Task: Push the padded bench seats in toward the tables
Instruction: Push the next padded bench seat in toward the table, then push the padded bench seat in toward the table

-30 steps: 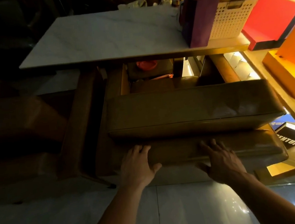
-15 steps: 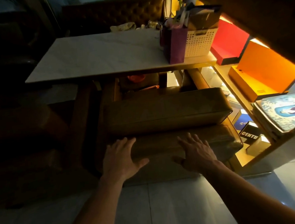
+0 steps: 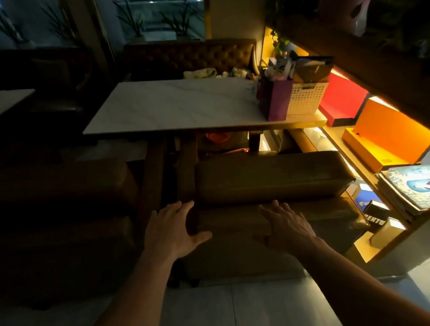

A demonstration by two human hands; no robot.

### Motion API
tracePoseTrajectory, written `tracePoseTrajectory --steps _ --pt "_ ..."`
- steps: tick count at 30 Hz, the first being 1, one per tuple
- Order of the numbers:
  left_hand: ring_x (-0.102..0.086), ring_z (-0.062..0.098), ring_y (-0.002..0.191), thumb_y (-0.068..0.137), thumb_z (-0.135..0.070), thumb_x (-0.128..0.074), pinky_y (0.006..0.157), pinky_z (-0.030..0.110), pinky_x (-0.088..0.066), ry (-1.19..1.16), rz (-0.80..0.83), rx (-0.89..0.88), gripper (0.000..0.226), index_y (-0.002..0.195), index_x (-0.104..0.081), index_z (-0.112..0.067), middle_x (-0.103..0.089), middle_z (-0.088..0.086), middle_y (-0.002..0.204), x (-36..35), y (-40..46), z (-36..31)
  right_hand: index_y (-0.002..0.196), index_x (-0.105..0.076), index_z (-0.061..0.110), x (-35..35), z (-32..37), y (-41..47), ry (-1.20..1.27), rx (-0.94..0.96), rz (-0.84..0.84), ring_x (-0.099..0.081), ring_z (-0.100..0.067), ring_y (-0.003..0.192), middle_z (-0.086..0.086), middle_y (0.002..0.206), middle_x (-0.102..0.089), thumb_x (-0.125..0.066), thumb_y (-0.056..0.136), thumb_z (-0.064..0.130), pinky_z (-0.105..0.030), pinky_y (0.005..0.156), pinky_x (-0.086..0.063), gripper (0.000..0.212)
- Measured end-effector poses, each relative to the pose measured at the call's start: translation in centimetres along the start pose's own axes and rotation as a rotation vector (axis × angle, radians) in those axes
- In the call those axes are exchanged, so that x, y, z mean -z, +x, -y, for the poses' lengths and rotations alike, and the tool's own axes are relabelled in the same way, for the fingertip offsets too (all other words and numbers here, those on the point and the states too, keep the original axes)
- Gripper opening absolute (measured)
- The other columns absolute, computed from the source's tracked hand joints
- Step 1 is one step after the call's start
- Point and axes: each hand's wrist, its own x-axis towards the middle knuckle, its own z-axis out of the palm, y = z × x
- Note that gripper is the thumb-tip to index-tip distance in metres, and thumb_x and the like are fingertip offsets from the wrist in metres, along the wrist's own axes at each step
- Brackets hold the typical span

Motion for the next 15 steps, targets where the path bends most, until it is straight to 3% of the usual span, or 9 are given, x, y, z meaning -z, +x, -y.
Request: tracePoseTrajectory --steps 7,11,15 --pt "-0.022 0.024 0.146 0.073 -0.083 -0.055 0.118 0.051 -0.022 -0.036 -0.035 0.073 0.099 0.153 -0.019 -0.037 -0.021 -0.001 0.162 4.0 -4.5 14.7 0.157 -0.012 0.036 -3.2 15.5 1.5 -0.013 0.107 0.003 -0.006 -0.032 0.154 -0.007 0.168 -0.005 -0.064 0.088 0.058 -0.057 0.122 -0.017 0.090" --pt "-0.023 0.024 0.145 0.072 -0.085 -0.051 0.115 0.048 -0.025 -0.021 -0.046 0.132 0.098 0.152 -0.019 -0.038 -0.022 -0.003 0.161 4.7 -6.8 22.5 0.157 -0.014 0.036 -5.1 23.8 2.5 0.001 0.170 0.025 -0.007 -0.035 0.153 -0.009 0.168 -0.007 -0.055 0.086 0.070 -0.059 0.121 -0.018 0.089" --pt "-0.023 0.022 0.146 0.071 -0.086 -0.050 0.117 0.048 -0.025 -0.063 -0.074 0.179 0.099 0.152 -0.019 -0.039 -0.022 -0.003 0.161 4.8 -7.9 28.9 0.157 -0.010 0.036 -6.6 30.4 4.1 -0.024 0.225 0.054 -0.004 -0.036 0.154 -0.008 0.168 -0.004 -0.062 0.089 0.058 -0.058 0.122 -0.014 0.088"
